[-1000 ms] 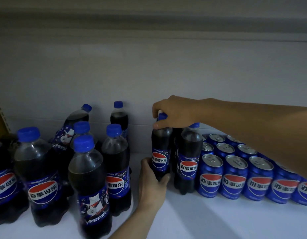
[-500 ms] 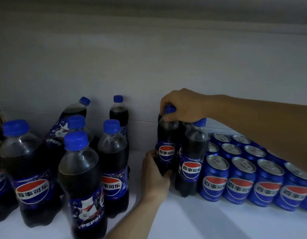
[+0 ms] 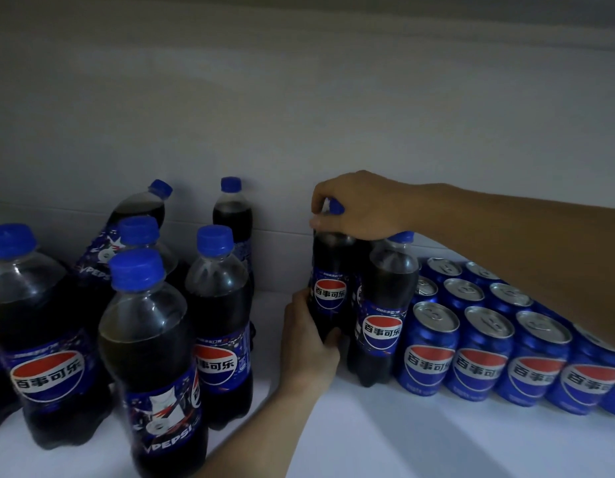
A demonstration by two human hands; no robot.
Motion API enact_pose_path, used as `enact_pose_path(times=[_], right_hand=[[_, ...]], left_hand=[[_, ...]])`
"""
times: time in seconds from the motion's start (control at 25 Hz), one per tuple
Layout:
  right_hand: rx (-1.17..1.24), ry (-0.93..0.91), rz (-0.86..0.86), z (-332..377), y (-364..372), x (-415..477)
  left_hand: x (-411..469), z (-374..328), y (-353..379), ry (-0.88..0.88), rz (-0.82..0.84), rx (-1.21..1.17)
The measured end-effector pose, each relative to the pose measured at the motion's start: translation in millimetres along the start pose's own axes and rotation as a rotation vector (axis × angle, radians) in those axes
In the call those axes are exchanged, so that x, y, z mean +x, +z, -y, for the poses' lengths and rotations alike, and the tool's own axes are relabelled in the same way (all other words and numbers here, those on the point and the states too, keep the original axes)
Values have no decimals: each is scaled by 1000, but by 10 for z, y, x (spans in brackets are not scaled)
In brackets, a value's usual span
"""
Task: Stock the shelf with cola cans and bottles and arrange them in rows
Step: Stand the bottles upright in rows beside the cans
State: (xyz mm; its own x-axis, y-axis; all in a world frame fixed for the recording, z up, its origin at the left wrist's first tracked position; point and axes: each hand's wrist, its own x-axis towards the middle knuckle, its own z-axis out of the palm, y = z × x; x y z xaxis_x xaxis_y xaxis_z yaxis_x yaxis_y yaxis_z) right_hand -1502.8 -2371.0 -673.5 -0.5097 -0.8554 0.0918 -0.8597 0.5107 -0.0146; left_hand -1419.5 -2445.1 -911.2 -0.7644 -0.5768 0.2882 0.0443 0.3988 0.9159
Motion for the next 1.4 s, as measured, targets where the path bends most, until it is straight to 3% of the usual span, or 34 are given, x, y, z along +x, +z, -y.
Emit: enact_pose_path(times=[0.16,0.32,0.44,0.64,0.84,1.0,1.16,1.4], right_hand=[[47,-144,-301,264,-57,-149],[390,-326,-186,858,-64,-356],[339,-389,-133,1154,21,-329],[322,-290,-104,1185,134,-248],[325,-147,-250,906,-230,-374],[277,-124,-327,767,-407,-424],[240,-84,-322,640,-400,-460],[175,-23,-208,500,-246,-492]], left_hand=[[-18,-72,-42,-37,22,-8],[-204,-260,-178,-41,26,40],[-392,-397,-296,-5,17,72],[-654,-658,-558,154,-45,26],[-860,-1125,-716,514,-348,82],[-687,-946,-640,349,-433,75],[-445,-610,-662,120,-134,-58],[-450,-413,-537,88,-47,-52]])
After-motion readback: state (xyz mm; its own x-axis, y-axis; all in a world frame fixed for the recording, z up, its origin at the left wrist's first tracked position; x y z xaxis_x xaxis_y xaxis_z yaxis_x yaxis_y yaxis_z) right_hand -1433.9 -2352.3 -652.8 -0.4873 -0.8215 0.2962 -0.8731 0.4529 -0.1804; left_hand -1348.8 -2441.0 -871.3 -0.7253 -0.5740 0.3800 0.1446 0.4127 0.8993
